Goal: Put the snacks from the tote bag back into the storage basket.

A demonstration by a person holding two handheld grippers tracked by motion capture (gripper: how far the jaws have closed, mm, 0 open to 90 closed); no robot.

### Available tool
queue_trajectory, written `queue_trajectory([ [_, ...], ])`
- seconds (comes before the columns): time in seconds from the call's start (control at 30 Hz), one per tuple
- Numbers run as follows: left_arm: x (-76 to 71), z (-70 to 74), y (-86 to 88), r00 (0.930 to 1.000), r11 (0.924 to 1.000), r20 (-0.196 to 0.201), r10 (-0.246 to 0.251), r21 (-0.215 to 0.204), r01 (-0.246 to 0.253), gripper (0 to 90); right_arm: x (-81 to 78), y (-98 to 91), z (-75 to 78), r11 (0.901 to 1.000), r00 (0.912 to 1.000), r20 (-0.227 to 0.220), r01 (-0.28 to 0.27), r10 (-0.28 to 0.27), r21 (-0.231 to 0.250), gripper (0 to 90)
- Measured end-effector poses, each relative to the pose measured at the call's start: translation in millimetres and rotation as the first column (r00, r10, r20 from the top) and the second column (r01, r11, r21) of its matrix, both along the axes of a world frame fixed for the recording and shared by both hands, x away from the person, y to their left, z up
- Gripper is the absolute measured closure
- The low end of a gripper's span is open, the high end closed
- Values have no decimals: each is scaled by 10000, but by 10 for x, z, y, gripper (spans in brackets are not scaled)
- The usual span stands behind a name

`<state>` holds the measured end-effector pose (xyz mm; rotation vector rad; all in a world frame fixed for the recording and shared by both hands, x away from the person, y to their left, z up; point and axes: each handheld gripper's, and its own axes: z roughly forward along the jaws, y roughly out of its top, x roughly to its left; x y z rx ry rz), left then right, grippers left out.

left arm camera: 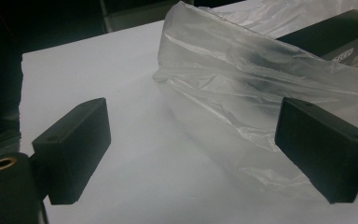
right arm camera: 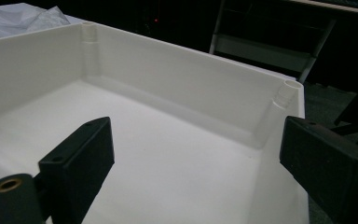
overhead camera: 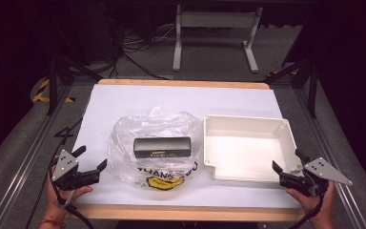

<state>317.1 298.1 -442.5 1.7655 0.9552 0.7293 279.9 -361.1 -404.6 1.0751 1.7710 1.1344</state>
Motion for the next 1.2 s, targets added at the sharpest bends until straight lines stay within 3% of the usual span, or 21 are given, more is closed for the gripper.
queue_trajectory([
  [0.17, -3, -19, -37, 9999, 9996, -93, -43, 264, 46, 135, -12, -4, 21, 9999, 9999, 38, -120, 120, 74, 116],
  [0.37, -6, -17, -56, 9996, 9990, -57, -265, 363, 267, 135, -19, 41, 34, 9990, 9995, 38, -307, 309, -318, 132],
  [0.73, -35, -22, -83, 9988, 9976, -163, -463, 508, 470, 135, -6, 114, 62, 9946, 9960, -58, -896, 895, -521, 163],
  [0.87, -62, -30, -106, 9985, 9968, -209, -501, 620, 513, 135, 37, 210, 101, 9850, 9862, -227, -1649, 1639, -517, 205],
  [0.93, -67, -32, -109, 9985, 9966, -214, -509, 641, 522, 135, 48, 235, 110, 9829, 9843, -290, -1753, 1739, -569, 210],
  [1.07, -90, -42, -109, 9983, 9960, -231, -530, 709, 545, 135, 104, 349, 152, 9667, 9686, -455, -2471, 2445, -663, 244],
  [1.1, -100, -45, -111, 9984, 9960, -257, -511, 724, 529, 136, 134, 426, 172, 9611, 9657, -413, -2590, 2562, -958, 244],
  [1.17, -106, -47, -111, 9983, 9954, -251, -527, 785, 545, 137, 145, 453, 179, 9592, 9638, -432, -2660, 2630, -958, 244],
  [1.2, -114, -50, -113, 9981, 9950, -279, -558, 818, 579, 138, 188, 528, 198, 9512, 9569, -505, -2899, 2860, -1059, 244],
])
